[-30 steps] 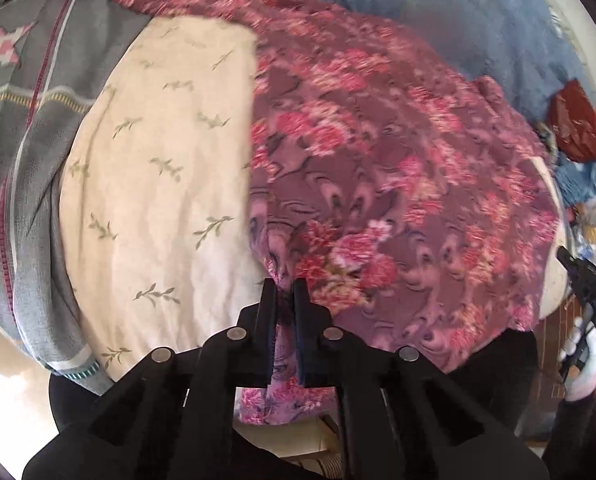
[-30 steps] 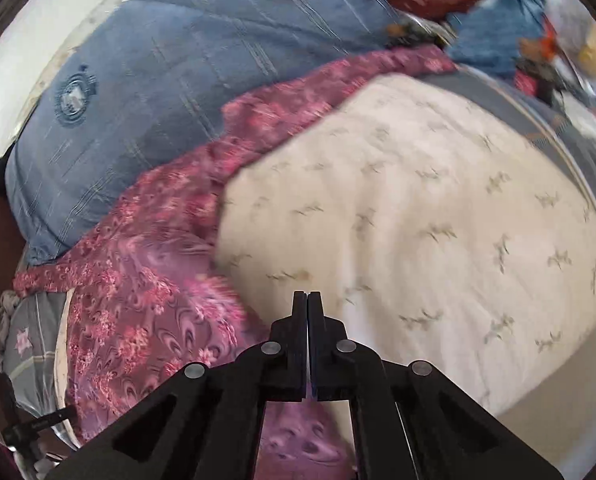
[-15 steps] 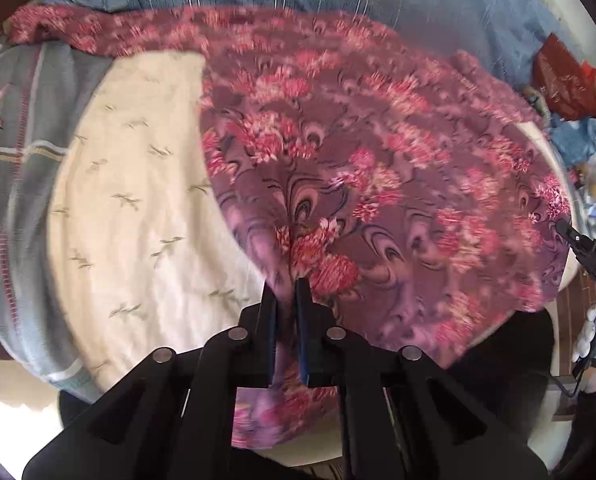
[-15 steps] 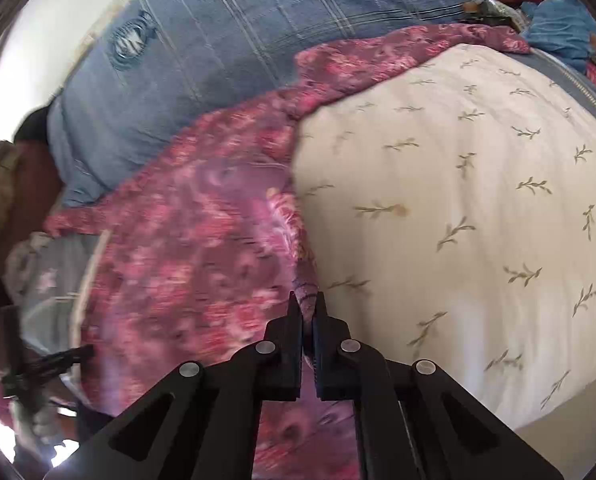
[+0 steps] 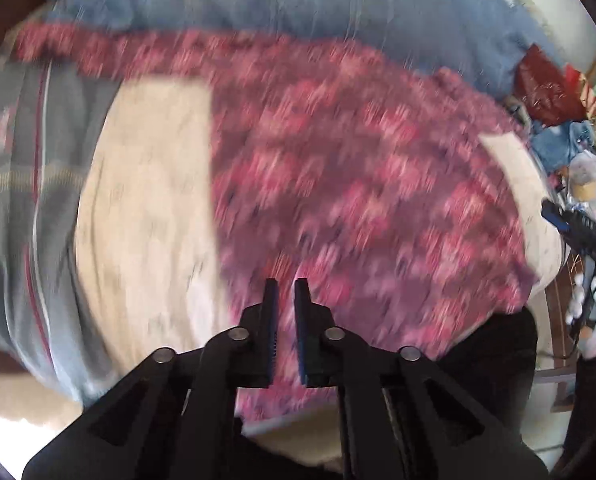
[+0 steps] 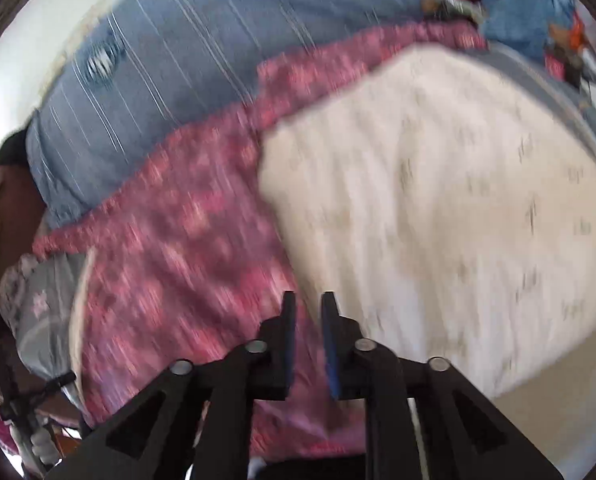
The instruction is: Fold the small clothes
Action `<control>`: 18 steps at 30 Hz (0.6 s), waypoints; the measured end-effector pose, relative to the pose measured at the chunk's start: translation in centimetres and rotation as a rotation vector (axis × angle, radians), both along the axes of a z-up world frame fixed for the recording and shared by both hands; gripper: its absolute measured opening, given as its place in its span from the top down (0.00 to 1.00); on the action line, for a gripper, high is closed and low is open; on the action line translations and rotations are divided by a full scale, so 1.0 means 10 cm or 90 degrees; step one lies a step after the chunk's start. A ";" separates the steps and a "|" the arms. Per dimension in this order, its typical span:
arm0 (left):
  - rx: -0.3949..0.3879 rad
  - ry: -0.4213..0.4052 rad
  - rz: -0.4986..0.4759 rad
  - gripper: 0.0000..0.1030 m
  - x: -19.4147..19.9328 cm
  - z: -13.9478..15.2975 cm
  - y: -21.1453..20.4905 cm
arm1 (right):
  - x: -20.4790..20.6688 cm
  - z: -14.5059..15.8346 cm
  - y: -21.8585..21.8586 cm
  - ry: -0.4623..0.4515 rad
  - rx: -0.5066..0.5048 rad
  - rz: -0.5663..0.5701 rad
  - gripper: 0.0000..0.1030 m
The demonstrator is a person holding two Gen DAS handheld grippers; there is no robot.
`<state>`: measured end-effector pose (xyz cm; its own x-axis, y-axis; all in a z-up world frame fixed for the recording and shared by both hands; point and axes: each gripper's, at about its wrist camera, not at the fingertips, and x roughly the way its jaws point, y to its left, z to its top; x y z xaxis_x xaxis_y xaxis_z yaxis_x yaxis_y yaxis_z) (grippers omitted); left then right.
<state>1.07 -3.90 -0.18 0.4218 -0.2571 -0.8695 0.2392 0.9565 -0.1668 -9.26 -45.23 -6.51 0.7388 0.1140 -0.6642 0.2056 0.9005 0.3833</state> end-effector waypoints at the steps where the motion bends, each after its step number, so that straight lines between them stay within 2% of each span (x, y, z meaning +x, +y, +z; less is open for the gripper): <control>1: -0.003 -0.007 -0.006 0.77 0.06 0.03 -0.06 | 0.13 0.10 0.00 -0.023 0.006 0.006 0.65; 2: -0.007 -0.023 -0.016 0.60 0.19 0.05 -0.18 | 0.31 0.16 0.02 -0.038 0.007 0.018 0.65; 3: 0.000 -0.036 -0.014 0.53 0.33 0.04 -0.30 | 0.49 0.19 0.04 -0.036 0.005 0.025 0.64; 4: 0.005 -0.040 -0.012 0.51 0.42 0.02 -0.40 | 0.72 0.20 0.07 -0.027 0.003 0.027 0.64; 6: -0.008 -0.017 -0.021 0.51 0.62 -0.09 -0.59 | 1.13 0.14 0.11 -0.005 0.005 0.029 0.64; 9: -0.026 0.013 -0.028 0.51 0.80 -0.19 -0.74 | 1.74 -0.10 0.15 0.048 -0.030 0.000 0.64; 11: -0.019 0.009 -0.039 0.51 0.85 -0.18 -0.84 | 1.94 -0.26 0.19 0.063 -0.038 -0.006 0.67; 12: -0.013 -0.005 -0.042 0.51 0.90 -0.16 -0.86 | 1.96 -0.23 0.21 0.037 -0.056 -0.001 0.81; 13: -0.006 -0.023 -0.041 0.51 0.94 -0.13 -0.85 | 2.03 -0.21 0.23 0.040 -0.060 0.018 0.97; 14: 0.001 -0.038 -0.036 0.51 0.97 -0.11 -0.83 | 2.08 -0.16 0.22 0.040 -0.072 0.023 0.97; 16: 0.012 -0.057 -0.011 0.50 1.10 -0.12 -0.76 | 2.05 -0.02 0.13 0.000 -0.087 -0.002 0.97; 17: 0.014 -0.056 0.012 0.48 1.20 -0.18 -0.71 | 2.04 0.00 0.02 -0.012 -0.072 -0.021 0.97; 18: 0.021 -0.044 0.030 0.48 1.27 -0.25 -0.67 | 2.07 -0.05 -0.06 0.002 -0.061 -0.034 0.97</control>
